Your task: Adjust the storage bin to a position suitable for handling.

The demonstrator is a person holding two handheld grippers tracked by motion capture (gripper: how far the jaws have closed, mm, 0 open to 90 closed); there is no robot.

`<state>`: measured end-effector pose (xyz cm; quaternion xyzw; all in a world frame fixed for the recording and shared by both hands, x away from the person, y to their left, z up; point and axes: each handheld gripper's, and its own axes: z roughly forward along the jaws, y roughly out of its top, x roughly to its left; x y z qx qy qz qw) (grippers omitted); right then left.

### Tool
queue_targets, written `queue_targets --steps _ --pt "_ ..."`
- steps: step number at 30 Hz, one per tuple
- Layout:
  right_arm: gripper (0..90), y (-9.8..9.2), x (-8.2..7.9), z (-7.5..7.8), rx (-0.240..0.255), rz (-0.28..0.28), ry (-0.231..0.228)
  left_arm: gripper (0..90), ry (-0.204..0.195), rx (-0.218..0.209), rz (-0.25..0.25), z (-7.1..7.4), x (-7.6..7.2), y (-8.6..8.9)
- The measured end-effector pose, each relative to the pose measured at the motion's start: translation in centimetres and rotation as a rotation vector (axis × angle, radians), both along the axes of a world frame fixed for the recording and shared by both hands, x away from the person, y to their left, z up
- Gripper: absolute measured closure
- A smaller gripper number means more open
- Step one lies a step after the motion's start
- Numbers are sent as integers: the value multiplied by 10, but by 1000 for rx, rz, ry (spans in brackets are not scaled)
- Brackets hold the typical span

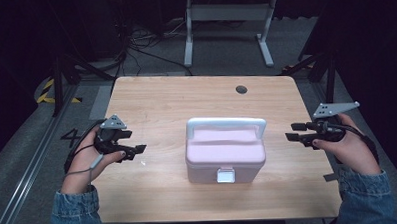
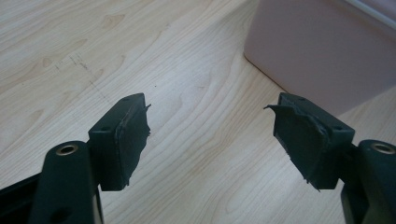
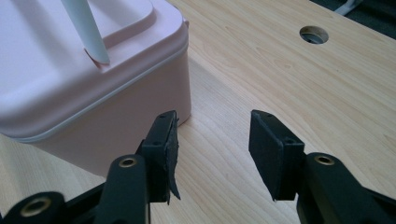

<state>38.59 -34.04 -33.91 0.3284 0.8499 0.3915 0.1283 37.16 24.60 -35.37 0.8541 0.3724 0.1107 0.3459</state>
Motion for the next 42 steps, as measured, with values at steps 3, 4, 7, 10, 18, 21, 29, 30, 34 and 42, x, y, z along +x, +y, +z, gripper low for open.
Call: queue_targets --steps 3,4,7,10,18,21,29,30,34,42 --pt "522 -3 0 -1 4 -8 0 263 0 -8 -1 0 1 -1" --pt "518 -4 0 -2 7 -14 -1 263 5 -12 2 0 1 -2" --pt "517 -6 -1 -3 8 -20 -8 267 7 -9 -11 2 1 -5" --pt "512 -6 -2 -3 7 -23 -11 271 4 -19 -14 4 2 -7" --pt "493 -8 -7 -5 27 -34 -4 284 -42 -82 -54 17 2 -22" --pt "490 -9 -9 -5 23 -39 1 284 -69 -106 -69 21 3 -29" --pt "489 -14 -15 -8 41 -58 11 281 -118 -177 -109 26 7 -52" --pt "489 -14 -15 -8 39 -58 10 280 -123 -181 -116 27 8 -55" --pt "488 -16 -17 -9 39 -62 13 279 -128 -197 -150 25 12 -69" --pt "486 -18 -20 -11 40 -69 21 282 -132 -218 -195 23 17 -91"
